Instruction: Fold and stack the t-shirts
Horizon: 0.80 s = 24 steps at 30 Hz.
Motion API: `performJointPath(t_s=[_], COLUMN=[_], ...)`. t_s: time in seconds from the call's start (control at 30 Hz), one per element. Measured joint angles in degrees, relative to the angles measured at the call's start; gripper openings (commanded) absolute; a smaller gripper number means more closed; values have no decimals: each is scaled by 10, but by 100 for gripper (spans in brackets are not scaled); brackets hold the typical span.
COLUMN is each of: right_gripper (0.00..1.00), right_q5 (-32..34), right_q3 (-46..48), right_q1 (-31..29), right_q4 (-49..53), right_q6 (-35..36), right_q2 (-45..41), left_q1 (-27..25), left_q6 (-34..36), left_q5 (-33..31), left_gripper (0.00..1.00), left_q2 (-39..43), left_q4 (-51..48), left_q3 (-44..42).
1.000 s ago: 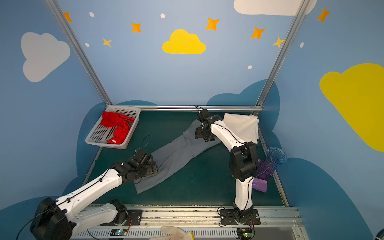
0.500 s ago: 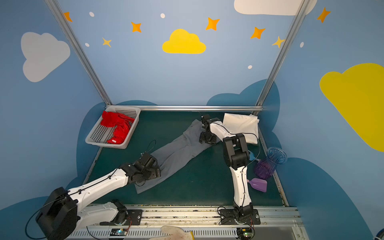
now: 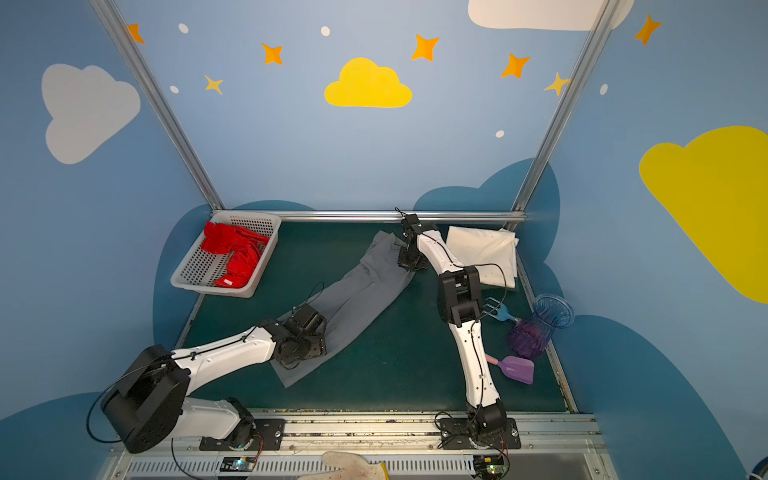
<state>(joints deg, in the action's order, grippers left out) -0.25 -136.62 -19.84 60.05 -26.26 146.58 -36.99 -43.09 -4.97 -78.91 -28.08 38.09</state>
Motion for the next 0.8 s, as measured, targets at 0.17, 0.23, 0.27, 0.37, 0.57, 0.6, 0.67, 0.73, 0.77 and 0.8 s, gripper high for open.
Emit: performJointPath(t_s=[0.17, 0.23, 0.27, 0.37, 0.57, 0.6, 0.67, 0.73, 0.77, 0.8], right_gripper=[70, 79, 80, 83, 83, 83, 83, 82, 81, 80], right_q5=[-23, -29, -31, -36, -41, -45, -54, -64, -68, -73], right_q3=[-73, -73, -62, 31, 327, 382, 469, 544, 574, 606], right_q1=[14, 20, 21, 27, 11, 0, -29, -71, -93, -120], right_q4=[2, 2, -2, -22, -106, -127, -167, -209, -228, -251], right_q6=[8, 12, 11, 7, -34, -47, -74, -104, -118, -138], right_q2=[28, 22, 14, -46, -270, -317, -386, -431, -443, -449], left_q1=[0, 0, 2, 24, 113, 134, 169, 199, 210, 223], left_q6=[4, 8, 11, 21, 44, 50, 60, 67, 67, 67], left_q5=[6, 9, 14, 47, 108, 118, 130, 143, 150, 161], left_gripper=[79, 79, 79, 79, 81, 82, 84, 84, 84, 86], left_q2=[2, 3, 3, 14, 30, 25, 12, -1, -5, -11], left_q4=[-26, -38, -42, -42, -30, -27, -23, -15, -9, -3], left_q3=[18, 33, 38, 53, 70, 74, 83, 90, 90, 89])
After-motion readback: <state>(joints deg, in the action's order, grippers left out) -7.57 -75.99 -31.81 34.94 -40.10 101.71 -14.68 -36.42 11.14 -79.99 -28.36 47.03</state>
